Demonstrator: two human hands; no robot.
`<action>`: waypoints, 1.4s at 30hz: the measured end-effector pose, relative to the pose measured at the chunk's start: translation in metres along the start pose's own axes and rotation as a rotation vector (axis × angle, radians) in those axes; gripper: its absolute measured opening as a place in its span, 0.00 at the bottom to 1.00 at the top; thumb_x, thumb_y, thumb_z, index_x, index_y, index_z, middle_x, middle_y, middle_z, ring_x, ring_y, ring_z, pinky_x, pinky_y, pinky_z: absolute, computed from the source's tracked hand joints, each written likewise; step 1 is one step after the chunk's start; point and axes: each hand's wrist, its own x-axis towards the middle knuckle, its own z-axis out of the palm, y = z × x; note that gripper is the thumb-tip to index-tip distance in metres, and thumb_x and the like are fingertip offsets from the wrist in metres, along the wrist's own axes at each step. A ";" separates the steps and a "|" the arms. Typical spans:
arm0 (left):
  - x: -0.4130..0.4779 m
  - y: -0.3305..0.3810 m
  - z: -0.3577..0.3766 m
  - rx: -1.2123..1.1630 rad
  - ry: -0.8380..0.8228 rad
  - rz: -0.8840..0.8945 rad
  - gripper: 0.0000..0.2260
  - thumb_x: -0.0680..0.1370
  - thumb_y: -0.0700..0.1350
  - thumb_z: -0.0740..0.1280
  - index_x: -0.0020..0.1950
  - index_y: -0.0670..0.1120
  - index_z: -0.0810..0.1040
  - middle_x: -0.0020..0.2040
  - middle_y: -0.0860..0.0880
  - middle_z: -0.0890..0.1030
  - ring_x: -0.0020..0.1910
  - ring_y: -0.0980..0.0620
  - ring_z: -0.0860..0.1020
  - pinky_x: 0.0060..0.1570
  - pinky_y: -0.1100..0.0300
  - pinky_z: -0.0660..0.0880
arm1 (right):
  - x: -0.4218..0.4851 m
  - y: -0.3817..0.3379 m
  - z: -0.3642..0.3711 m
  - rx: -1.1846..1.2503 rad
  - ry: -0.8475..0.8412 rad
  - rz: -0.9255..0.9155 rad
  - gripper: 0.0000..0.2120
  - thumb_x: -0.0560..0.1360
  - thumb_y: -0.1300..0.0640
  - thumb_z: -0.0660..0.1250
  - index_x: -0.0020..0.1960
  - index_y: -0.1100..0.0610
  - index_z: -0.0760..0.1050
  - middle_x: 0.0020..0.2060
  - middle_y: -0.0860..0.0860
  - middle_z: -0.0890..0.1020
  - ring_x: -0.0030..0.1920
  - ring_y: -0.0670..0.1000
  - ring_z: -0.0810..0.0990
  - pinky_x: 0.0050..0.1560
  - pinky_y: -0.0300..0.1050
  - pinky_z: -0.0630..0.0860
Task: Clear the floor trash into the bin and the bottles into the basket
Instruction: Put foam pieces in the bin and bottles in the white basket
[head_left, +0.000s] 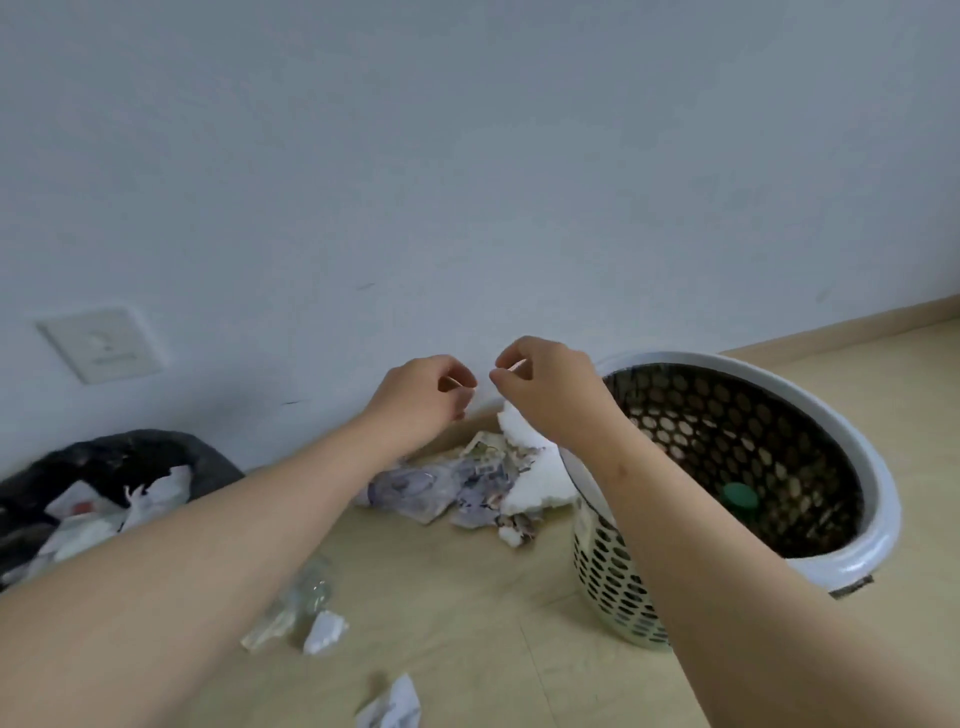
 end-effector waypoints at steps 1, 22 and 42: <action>-0.008 -0.017 -0.008 0.004 -0.001 -0.029 0.04 0.78 0.43 0.64 0.49 0.50 0.77 0.43 0.52 0.81 0.42 0.53 0.80 0.46 0.59 0.76 | -0.002 -0.011 0.015 -0.022 -0.058 -0.056 0.11 0.78 0.51 0.61 0.56 0.52 0.76 0.43 0.47 0.79 0.39 0.48 0.76 0.40 0.42 0.73; -0.203 -0.257 0.038 0.579 -0.757 -0.082 0.16 0.79 0.48 0.58 0.67 0.53 0.67 0.65 0.52 0.70 0.62 0.51 0.71 0.56 0.57 0.69 | -0.162 0.098 0.216 -0.769 -1.062 -0.199 0.31 0.73 0.52 0.66 0.73 0.48 0.58 0.70 0.50 0.62 0.65 0.54 0.67 0.59 0.45 0.68; -0.186 -0.241 0.061 -0.562 -0.403 -0.854 0.03 0.75 0.41 0.69 0.43 0.48 0.77 0.36 0.50 0.78 0.34 0.54 0.76 0.29 0.65 0.74 | -0.117 0.020 0.278 0.265 -0.674 0.558 0.06 0.73 0.62 0.61 0.47 0.54 0.74 0.41 0.52 0.75 0.40 0.53 0.72 0.37 0.42 0.70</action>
